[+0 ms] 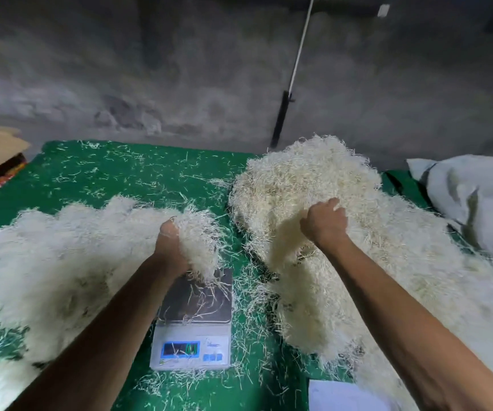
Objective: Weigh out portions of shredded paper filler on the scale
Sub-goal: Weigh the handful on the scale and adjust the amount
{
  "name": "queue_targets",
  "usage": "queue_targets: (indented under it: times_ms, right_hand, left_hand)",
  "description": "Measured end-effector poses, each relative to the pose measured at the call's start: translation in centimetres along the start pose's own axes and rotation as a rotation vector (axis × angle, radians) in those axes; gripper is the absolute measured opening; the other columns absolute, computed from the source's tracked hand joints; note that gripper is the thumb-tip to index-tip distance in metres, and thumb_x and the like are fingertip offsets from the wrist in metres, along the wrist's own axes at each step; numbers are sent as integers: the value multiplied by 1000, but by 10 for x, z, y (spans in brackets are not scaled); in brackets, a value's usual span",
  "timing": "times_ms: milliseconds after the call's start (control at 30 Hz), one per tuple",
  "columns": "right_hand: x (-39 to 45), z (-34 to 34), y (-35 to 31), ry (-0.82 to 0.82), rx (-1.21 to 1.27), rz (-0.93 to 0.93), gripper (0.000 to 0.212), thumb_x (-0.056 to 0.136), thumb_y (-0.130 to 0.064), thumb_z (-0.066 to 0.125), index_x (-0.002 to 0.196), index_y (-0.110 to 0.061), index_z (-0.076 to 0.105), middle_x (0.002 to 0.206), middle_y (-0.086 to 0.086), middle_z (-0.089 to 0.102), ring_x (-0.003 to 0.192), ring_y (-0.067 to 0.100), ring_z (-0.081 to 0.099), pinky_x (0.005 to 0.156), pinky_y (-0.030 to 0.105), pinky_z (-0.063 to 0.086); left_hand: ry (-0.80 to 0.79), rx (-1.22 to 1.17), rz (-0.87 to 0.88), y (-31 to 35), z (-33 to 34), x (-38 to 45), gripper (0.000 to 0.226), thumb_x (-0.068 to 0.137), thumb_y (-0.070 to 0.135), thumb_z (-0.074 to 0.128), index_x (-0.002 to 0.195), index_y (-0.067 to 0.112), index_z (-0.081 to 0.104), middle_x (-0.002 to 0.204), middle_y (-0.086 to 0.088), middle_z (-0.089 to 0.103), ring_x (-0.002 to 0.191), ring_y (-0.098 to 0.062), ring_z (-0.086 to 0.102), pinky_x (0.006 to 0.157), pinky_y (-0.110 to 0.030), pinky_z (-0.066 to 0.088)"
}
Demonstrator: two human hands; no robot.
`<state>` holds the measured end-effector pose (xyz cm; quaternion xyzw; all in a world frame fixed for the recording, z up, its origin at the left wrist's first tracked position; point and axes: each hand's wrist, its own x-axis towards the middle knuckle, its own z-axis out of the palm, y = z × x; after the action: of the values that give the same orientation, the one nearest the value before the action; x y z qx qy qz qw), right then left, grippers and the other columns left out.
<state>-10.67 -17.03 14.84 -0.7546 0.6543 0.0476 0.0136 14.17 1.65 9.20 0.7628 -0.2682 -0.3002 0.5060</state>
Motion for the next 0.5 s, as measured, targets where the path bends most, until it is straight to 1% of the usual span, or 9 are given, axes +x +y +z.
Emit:
queue_targets:
  times_ms: [67, 133, 200, 233, 300, 367, 433, 467, 500]
  right_hand:
    - [-18, -2, -21, 116, -62, -50, 42, 102, -25, 51, 138, -4, 54, 151, 23, 42, 135, 45, 44, 108, 57, 39]
    - [-39, 7, -44, 210, 150, -246, 29, 102, -34, 55, 113, -9, 65, 117, 15, 64, 103, 32, 63, 86, 45, 52]
    - [-64, 20, -69, 26, 536, -355, 37, 105, -42, 49, 94, -11, 64, 85, 6, 65, 67, 19, 61, 63, 34, 53]
    - [-76, 29, -80, -129, 677, -350, 36, 107, -38, 47, 95, -9, 64, 85, 6, 64, 65, 19, 62, 63, 36, 56]
    - [-99, 46, -103, -429, 889, -222, 29, 108, -18, 42, 109, 4, 60, 110, 20, 64, 94, 34, 69, 88, 47, 58]
    - [-112, 61, -122, -745, 1447, 71, 37, 108, -14, 28, 126, 9, 50, 126, 29, 59, 117, 48, 63, 101, 57, 53]
    - [-122, 65, -131, -908, 1914, 145, 52, 111, -39, 23, 146, -4, 41, 142, 31, 51, 117, 44, 66, 97, 53, 56]
    - [-120, 69, -133, -934, 2015, 82, 61, 110, -51, 27, 149, -7, 42, 145, 29, 51, 120, 41, 65, 99, 50, 55]
    - [-119, 71, -135, -910, 1952, -44, 66, 106, -59, 34, 149, -9, 45, 143, 27, 55, 124, 40, 62, 102, 48, 53]
  left_hand:
    - [-73, 13, -38, 6, 15, -1, 64, 73, -16, 77, 127, 0, 47, 82, 6, 49, 67, -10, 63, 46, -12, 46]
    - [-114, -95, 5, 18, 17, -5, 73, 75, -15, 75, 138, 3, 41, 94, -1, 59, 85, -23, 68, 55, -16, 53]
    - [-65, -100, 82, 31, 16, -4, 80, 79, -23, 64, 146, 10, 38, 109, -6, 65, 87, -15, 71, 61, -20, 58]
    - [-58, -117, 98, 37, 14, -3, 90, 77, -26, 61, 151, 17, 33, 110, -7, 64, 76, -6, 67, 57, -17, 55]
    - [-16, -136, 115, 36, 9, -2, 91, 76, -24, 61, 151, 21, 34, 98, -6, 60, 56, -4, 55, 44, -15, 44]
    - [35, -137, 82, 26, -2, -4, 62, 80, -14, 65, 135, 7, 47, 88, -4, 56, 54, -11, 54, 40, -13, 40]
    - [-45, -182, 4, 9, -2, -6, 54, 80, -17, 64, 130, -2, 49, 82, -1, 54, 59, -14, 51, 40, -10, 38]
    - [-34, -154, -22, -7, -2, -4, 52, 85, -9, 67, 133, -4, 49, 88, -2, 58, 65, -14, 55, 47, -8, 41]
    - [13, -85, -26, -14, -6, -10, 56, 90, 9, 71, 139, -3, 47, 104, -5, 63, 83, -19, 63, 61, -12, 48]
